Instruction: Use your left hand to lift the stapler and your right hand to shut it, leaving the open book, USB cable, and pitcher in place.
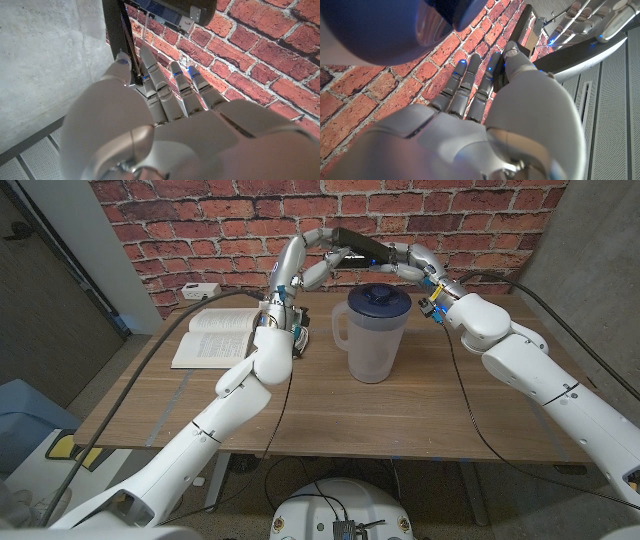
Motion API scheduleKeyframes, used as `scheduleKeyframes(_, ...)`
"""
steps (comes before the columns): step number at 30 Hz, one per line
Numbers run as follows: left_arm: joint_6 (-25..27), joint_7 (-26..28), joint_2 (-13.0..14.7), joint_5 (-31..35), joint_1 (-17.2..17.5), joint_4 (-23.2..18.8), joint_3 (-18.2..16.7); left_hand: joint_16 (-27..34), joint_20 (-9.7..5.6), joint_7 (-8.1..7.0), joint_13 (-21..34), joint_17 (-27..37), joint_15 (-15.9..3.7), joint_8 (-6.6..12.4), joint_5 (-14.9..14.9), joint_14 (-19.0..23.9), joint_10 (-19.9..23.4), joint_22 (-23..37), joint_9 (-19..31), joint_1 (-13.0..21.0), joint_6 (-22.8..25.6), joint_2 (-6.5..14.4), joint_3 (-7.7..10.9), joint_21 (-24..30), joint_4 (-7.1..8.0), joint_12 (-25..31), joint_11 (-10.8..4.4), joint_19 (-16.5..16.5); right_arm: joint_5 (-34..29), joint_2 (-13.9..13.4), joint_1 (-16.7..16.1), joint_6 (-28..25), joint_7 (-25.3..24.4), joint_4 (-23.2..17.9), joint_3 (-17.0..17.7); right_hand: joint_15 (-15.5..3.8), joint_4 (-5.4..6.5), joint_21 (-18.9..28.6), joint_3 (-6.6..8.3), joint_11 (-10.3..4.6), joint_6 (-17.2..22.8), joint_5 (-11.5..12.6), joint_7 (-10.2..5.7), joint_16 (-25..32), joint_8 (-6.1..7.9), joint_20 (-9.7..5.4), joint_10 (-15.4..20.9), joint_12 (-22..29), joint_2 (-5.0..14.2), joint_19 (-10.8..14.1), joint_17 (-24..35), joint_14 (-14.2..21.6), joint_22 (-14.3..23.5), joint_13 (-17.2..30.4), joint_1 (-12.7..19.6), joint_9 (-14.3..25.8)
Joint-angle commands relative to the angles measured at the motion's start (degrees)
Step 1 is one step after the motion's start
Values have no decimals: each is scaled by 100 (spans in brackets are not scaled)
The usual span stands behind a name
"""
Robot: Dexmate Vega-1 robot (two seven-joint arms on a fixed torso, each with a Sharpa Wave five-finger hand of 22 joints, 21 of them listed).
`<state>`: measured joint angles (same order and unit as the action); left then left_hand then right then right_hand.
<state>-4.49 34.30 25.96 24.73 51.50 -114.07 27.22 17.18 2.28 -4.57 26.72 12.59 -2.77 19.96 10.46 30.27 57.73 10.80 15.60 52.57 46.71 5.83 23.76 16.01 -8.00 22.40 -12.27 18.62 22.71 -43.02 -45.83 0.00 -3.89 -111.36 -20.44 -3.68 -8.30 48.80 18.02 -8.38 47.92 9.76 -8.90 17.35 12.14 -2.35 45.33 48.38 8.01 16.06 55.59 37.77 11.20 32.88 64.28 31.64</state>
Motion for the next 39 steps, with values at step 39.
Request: scheduleKeyframes(39, -149, 977, -151, -37, 538, 76, -311, -141, 288, -251, -286, -121, -756, -839, 47, 552, 25, 68, -438, -1393, -1027, -427, -399, 9, 231, -434, 324, 211, 60, 125, 123, 47, -7, 180, -44, -1007, 41, 120, 16, -17, 377, 32, 346, -72, 22, -376, 87, 36, 204, -44, 38, 83, -13, 53, 166, -2)
